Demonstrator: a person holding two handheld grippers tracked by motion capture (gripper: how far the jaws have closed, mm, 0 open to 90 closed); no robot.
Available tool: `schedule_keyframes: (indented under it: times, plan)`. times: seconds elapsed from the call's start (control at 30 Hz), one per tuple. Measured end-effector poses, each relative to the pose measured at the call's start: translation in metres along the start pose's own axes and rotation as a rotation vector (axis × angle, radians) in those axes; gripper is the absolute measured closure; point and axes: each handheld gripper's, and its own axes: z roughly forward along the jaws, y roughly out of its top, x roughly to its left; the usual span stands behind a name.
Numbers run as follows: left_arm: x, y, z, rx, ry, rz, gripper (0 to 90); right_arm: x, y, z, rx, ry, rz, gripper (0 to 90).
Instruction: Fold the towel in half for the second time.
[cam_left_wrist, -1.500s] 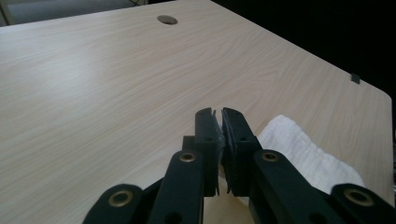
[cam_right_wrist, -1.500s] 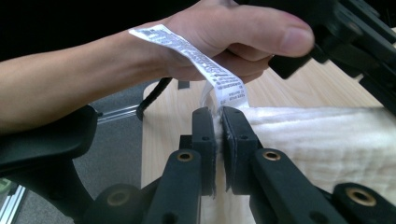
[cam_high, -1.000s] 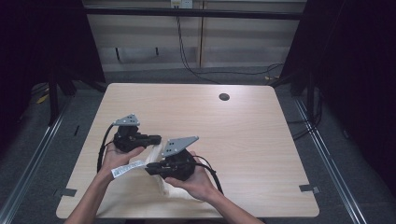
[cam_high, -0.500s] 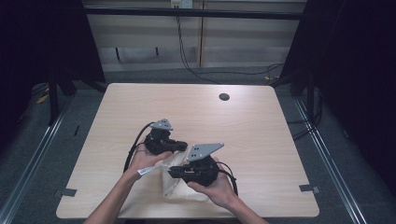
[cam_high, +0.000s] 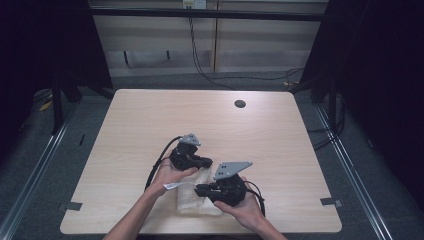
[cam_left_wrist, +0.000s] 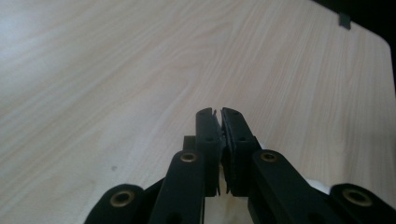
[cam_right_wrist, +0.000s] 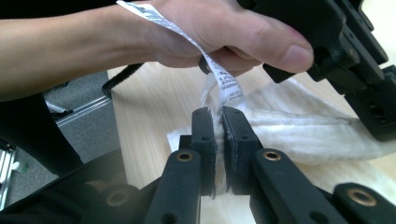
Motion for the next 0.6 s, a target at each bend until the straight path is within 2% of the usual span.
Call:
schedule_keyframes:
  times: [0.03,0.07,0.23,0.3,0.37,0.43,0.5,0.6]
  plan:
    - [0.001,-0.002,0.002,0.001,-0.009,-0.014,86.3,-0.001,-0.003,0.001,0.007,0.002,0.002,84.1]
    - [0.001,-0.004,0.005,0.014,-0.001,0.0,86.3,-0.001,-0.011,0.004,0.031,0.0,0.009,83.9]
    - [0.0,-0.007,0.018,0.05,-0.002,0.007,86.0,-0.003,-0.024,0.011,0.082,-0.005,0.018,83.4]
    - [0.0,-0.009,0.021,0.043,0.005,-0.001,85.6,-0.004,-0.027,0.012,0.096,-0.022,0.009,83.4]
    - [0.0,-0.01,0.021,0.045,-0.007,-0.005,85.2,-0.004,-0.029,0.011,0.099,-0.025,0.012,83.3]
    - [0.0,-0.01,0.02,0.071,0.005,0.016,84.4,-0.004,-0.034,0.008,0.113,-0.041,0.015,82.4]
    - [0.002,-0.011,0.019,0.043,-0.007,-0.006,84.1,-0.004,-0.037,0.007,0.114,-0.046,0.015,80.5]
    - [0.003,-0.013,0.021,0.058,-0.002,-0.014,83.3,-0.005,-0.04,0.008,0.13,-0.062,0.026,78.0]
